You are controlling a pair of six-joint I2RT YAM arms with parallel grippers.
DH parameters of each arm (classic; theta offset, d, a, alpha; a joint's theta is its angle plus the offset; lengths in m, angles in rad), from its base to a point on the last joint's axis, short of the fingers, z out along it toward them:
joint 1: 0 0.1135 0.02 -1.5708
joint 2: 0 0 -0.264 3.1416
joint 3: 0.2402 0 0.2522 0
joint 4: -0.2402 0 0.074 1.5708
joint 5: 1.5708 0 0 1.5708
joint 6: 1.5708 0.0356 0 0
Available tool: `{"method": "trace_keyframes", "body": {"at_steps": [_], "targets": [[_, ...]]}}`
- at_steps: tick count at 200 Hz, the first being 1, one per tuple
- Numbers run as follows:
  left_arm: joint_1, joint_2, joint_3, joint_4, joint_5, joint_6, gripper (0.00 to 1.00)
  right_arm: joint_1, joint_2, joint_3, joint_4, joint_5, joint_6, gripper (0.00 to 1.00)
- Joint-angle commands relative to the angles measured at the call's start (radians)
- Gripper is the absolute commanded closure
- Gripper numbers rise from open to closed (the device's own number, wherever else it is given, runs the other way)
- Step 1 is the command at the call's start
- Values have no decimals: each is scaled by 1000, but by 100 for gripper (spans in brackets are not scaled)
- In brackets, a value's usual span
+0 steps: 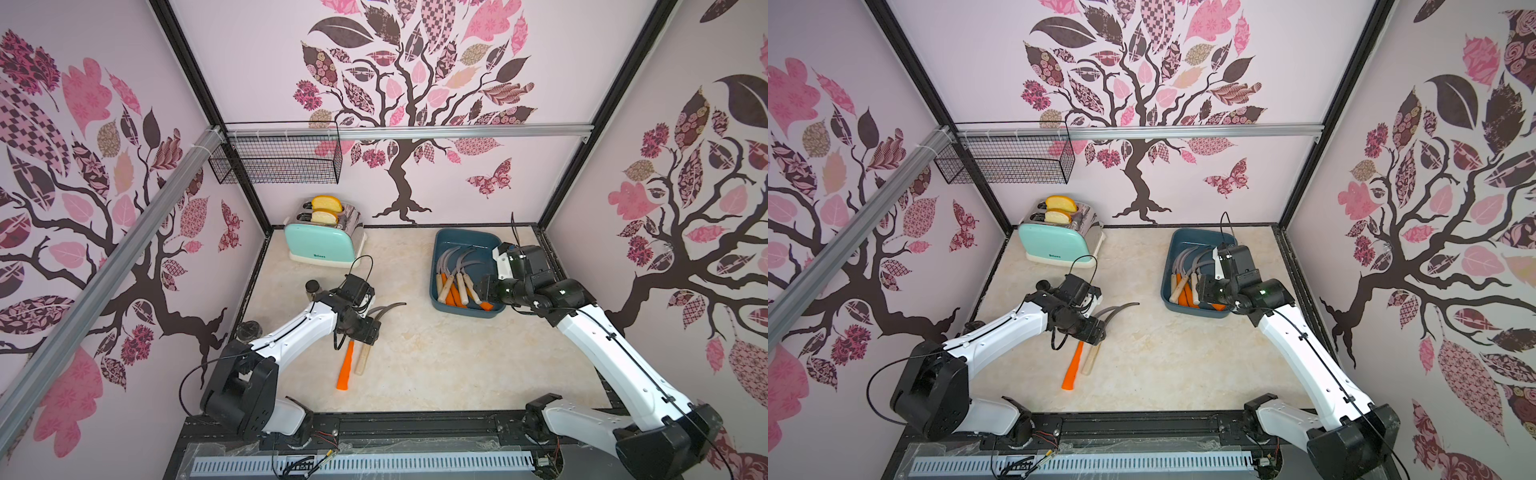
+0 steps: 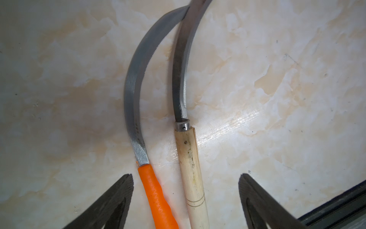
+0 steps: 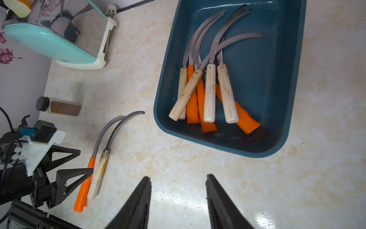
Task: Put small sickles into storage boxes
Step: Pick up the sickle at the center of the board.
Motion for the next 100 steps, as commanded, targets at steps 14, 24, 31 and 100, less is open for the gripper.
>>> {"method": "trace_keyframes", "body": {"at_steps": [14,24,31,100], "targets": [[-2,19,-29,25,-29,-52,14,3,-12,-2,-22,14,11,51],[-4,18,-38,36,-27,-52,15,2,-13,-2,-20,15,11,51],[-7,17,-49,43,-24,-55,16,2,-11,-3,-20,14,13,51],[-95,65,-49,59,-45,-54,16,3,-14,-14,-18,9,17,51]]}}
